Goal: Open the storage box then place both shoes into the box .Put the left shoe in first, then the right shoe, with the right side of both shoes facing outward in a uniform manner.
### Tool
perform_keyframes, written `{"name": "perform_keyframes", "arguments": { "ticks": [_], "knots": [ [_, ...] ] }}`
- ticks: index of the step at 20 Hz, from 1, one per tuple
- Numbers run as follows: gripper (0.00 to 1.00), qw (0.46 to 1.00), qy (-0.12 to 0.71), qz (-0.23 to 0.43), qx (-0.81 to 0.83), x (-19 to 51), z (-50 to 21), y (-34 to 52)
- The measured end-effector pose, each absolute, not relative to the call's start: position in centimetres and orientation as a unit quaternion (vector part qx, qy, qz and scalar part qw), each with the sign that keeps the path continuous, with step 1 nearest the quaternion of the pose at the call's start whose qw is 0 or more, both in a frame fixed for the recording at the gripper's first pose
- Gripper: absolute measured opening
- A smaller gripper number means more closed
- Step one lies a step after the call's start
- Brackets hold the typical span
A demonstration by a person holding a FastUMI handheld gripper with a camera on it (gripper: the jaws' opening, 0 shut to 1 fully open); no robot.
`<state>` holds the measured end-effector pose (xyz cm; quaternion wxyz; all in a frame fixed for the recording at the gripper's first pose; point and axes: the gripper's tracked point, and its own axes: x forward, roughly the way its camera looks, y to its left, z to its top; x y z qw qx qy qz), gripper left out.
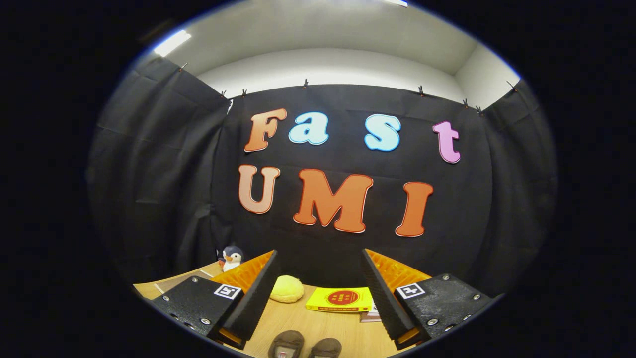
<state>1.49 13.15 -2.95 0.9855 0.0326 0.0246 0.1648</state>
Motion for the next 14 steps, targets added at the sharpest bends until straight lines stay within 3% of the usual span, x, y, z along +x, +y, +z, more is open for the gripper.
{"name": "perform_keyframes", "arguments": {
  "ticks": [6, 14],
  "knots": [
    [0.97, 0.967, 0.072, 0.241, 0.047, 0.1, -7.2, 20.5],
    [0.97, 0.905, 0.247, 0.343, 0.056, -2.2, -17.8, 30.0]
  ]
}}
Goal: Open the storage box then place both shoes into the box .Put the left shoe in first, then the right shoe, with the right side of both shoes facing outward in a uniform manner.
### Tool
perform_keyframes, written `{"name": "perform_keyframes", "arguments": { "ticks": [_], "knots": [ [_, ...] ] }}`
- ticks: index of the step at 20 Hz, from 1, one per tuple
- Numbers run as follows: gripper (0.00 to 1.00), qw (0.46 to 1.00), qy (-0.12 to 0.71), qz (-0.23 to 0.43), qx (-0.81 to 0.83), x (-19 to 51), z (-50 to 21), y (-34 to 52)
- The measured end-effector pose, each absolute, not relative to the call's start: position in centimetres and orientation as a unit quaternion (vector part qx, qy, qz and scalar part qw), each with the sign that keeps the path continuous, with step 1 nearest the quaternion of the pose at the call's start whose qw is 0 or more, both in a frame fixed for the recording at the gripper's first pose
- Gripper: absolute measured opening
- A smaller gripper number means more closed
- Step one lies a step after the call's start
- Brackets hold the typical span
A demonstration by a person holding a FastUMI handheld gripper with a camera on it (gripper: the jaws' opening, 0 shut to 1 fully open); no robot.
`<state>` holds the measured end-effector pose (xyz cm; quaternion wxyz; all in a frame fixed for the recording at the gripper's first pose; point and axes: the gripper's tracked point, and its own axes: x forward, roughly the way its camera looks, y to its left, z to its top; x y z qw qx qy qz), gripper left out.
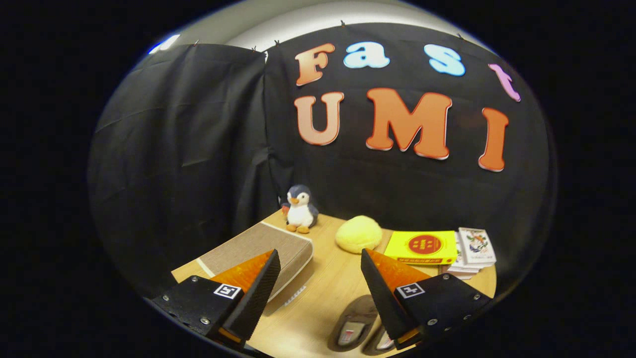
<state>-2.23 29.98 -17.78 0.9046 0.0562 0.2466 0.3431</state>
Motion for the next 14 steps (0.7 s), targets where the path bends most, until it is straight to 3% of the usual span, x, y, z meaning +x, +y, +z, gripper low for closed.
{"name": "perform_keyframes", "arguments": {
  "ticks": [7, 14],
  "knots": [
    [0.97, 0.804, 0.398, 0.411, 0.164, -6.0, -24.8, 35.8],
    [0.96, 0.695, 0.485, 0.451, 0.279, -8.6, -29.8, 40.4]
  ]
}}
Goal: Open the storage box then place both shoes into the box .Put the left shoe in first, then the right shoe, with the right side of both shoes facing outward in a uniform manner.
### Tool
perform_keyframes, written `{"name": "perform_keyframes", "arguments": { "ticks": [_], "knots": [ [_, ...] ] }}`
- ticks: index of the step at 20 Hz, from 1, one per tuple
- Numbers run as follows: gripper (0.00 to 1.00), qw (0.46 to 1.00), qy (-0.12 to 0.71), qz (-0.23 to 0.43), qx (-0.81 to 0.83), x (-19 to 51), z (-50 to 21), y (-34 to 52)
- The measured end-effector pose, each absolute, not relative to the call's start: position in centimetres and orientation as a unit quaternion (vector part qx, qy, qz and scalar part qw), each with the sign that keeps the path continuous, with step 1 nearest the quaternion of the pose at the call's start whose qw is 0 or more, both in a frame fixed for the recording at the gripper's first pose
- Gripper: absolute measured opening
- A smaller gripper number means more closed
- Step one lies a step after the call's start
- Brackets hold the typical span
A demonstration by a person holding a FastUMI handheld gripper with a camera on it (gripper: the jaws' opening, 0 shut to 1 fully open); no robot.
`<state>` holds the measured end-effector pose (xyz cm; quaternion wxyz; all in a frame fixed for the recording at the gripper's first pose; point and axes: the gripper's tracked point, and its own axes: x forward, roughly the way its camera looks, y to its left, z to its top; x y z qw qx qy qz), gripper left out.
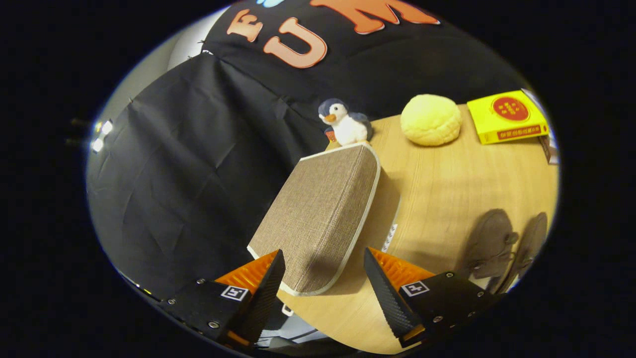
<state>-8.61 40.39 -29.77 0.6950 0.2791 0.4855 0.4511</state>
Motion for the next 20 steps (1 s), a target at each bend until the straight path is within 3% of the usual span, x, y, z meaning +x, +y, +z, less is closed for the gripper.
{"name": "perform_keyframes", "arguments": {
  "ticks": [11, 16, 20],
  "knots": [
    [0.89, 0.55, 0.527, 0.469, 0.447, -9.3, -31.7, 44.4],
    [0.68, 0.535, 0.517, 0.471, 0.474, -9.1, -31.1, 44.1],
    [0.62, 0.541, 0.51, 0.477, 0.468, -9.1, -30.8, 43.4]
  ]
}}
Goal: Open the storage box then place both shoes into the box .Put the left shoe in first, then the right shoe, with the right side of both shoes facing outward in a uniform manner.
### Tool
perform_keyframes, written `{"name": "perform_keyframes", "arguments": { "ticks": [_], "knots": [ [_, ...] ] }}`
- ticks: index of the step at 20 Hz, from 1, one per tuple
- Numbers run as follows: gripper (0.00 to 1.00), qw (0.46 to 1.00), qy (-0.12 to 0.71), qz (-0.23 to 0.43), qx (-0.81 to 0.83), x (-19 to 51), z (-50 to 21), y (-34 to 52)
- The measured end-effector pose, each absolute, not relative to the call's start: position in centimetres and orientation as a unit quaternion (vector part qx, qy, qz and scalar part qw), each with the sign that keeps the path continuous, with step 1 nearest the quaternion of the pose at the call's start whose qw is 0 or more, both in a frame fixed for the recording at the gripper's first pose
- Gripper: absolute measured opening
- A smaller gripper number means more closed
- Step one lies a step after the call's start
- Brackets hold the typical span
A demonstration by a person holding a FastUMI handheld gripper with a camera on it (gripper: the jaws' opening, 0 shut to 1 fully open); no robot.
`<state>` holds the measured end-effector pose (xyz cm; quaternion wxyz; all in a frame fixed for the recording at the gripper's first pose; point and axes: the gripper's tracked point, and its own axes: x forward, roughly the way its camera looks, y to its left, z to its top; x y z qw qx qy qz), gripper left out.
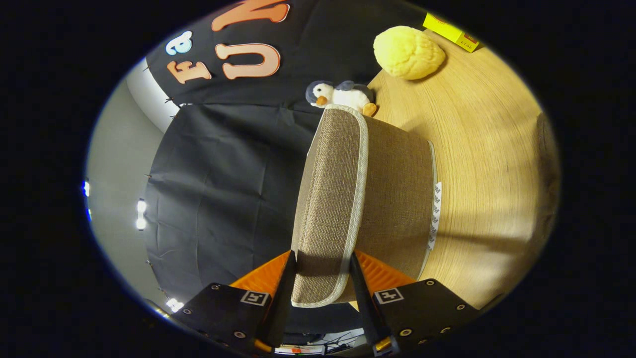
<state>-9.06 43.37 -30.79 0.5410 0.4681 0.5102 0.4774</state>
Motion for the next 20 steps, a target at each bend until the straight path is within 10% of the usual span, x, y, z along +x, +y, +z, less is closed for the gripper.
{"name": "perform_keyframes", "arguments": {
  "ticks": [6, 20],
  "knots": [
    [0.26, 0.526, 0.456, 0.489, 0.525, -7.5, -25.6, 41.8],
    [0.13, 0.543, 0.401, 0.499, 0.544, -6.3, -15.0, 47.0]
  ]
}}
